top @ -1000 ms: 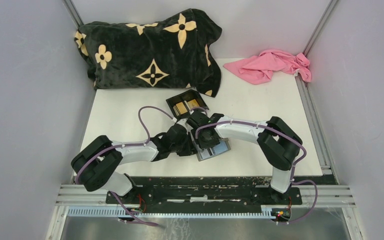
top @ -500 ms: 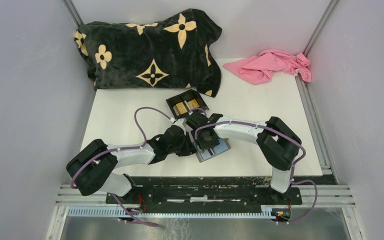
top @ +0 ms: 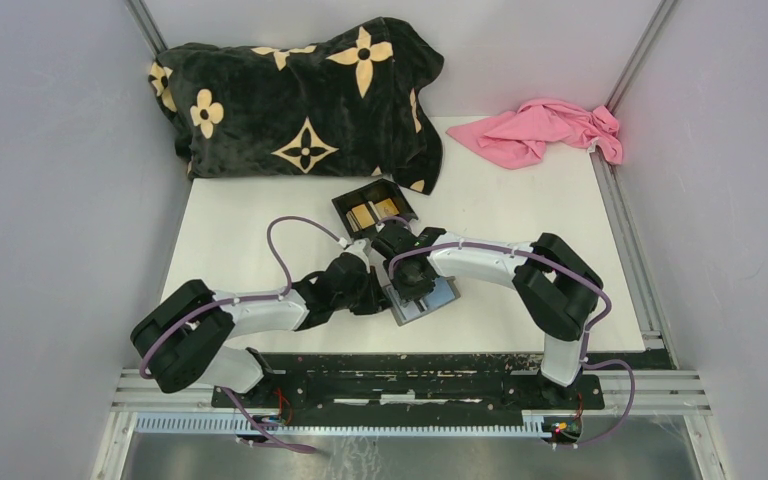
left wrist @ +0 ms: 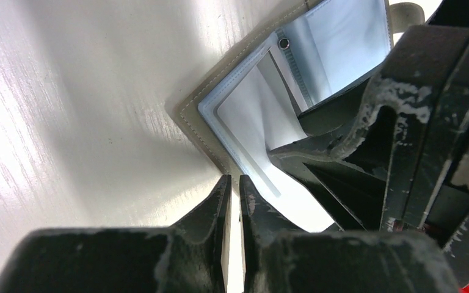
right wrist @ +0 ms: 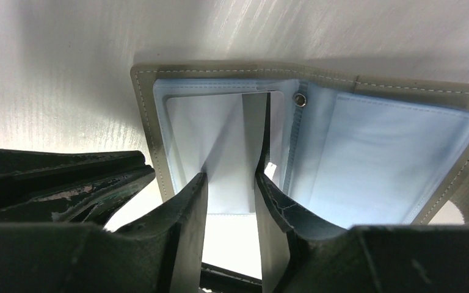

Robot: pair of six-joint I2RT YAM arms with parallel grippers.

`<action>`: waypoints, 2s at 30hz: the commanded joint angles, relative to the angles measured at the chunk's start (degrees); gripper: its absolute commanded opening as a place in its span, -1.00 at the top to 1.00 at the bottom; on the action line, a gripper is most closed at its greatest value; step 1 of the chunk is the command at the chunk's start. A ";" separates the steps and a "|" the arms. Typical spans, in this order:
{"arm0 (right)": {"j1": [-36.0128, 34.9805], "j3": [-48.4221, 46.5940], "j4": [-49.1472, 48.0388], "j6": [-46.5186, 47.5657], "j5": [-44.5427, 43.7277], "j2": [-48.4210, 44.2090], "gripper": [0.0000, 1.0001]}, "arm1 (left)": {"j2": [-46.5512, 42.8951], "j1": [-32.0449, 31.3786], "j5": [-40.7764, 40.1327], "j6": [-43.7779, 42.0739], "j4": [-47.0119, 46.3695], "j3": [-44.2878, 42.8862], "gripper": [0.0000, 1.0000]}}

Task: Put the credit cards into the card holder
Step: Insert the credit card into the card holder.

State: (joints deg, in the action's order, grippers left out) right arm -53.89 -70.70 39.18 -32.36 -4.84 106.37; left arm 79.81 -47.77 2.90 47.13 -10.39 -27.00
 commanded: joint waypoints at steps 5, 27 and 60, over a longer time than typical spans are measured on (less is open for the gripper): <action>-0.22 -0.56 0.37 -0.71 -0.44 -1.03 0.12 | 0.11 -0.31 -0.75 2.04 -2.43 -0.18 0.71; 1.43 1.11 -1.58 0.98 -7.91 -4.59 0.91 | -1.68 -0.30 -1.67 3.32 -1.76 1.53 0.77; 3.70 8.07 -7.24 -2.48 -0.65 -4.25 0.98 | 1.05 -0.31 -0.84 1.56 0.62 -1.18 0.79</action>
State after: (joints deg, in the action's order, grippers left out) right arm -50.13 -64.38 33.15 -32.53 -8.75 103.11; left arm 79.85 -47.77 1.87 47.29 -9.10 -25.93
